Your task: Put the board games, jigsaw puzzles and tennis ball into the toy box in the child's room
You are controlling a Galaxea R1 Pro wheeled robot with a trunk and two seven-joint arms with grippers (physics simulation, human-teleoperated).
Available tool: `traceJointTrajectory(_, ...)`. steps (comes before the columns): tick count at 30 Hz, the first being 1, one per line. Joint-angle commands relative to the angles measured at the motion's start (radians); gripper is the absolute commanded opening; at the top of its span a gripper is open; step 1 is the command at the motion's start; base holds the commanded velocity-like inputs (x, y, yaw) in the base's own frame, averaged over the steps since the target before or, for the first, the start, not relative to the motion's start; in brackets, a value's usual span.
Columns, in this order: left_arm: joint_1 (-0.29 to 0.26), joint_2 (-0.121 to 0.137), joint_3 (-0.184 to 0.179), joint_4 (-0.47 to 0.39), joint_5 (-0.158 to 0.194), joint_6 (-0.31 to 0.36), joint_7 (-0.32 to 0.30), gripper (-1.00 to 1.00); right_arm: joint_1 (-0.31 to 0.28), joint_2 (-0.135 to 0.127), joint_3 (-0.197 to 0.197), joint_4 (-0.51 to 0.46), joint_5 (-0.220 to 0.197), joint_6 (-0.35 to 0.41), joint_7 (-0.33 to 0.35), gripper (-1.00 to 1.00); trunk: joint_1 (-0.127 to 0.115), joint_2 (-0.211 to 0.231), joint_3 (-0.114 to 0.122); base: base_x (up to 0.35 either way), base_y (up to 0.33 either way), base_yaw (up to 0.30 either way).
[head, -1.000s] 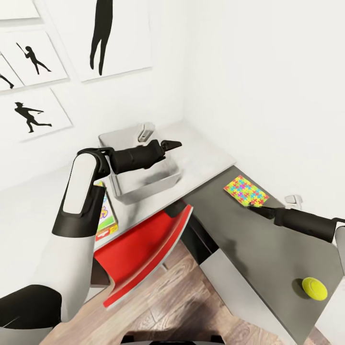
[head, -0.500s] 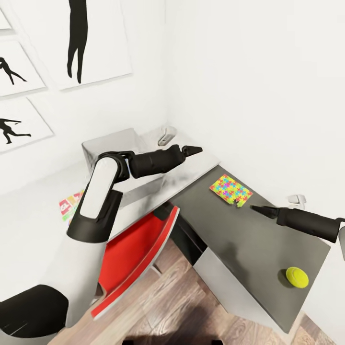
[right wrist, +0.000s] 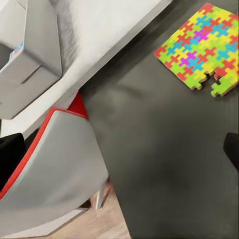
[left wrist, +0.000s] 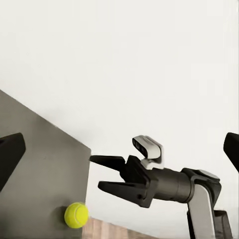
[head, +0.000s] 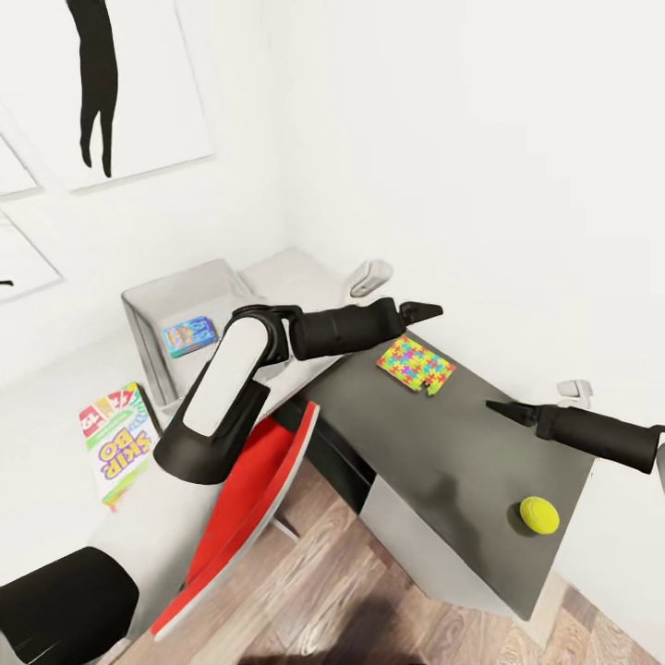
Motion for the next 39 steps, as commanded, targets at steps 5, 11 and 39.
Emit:
traceJointTrajectory(5,0.008,-0.003,-0.048,-0.008,0.04,-0.02,0.01,1.0,0.005,-0.001,-0.008,0.0,0.004,0.003,0.006,1.0,0.001,-0.002,0.006,0.0,0.0,-0.201)
traceJointTrajectory(11,0.042,0.001,-0.105,-0.021,0.049,-0.071,0.012,1.0,0.009,-0.001,-0.013,0.001,0.005,0.003,0.006,1.0,0.001,-0.002,0.014,0.0,0.0,-0.201)
traceJointTrajectory(39,0.167,0.012,-0.137,-0.029,0.049,-0.117,0.01,1.0,0.01,-0.001,-0.032,0.001,0.015,0.003,0.006,1.0,0.001,-0.002,0.054,0.0,0.0,-0.201)
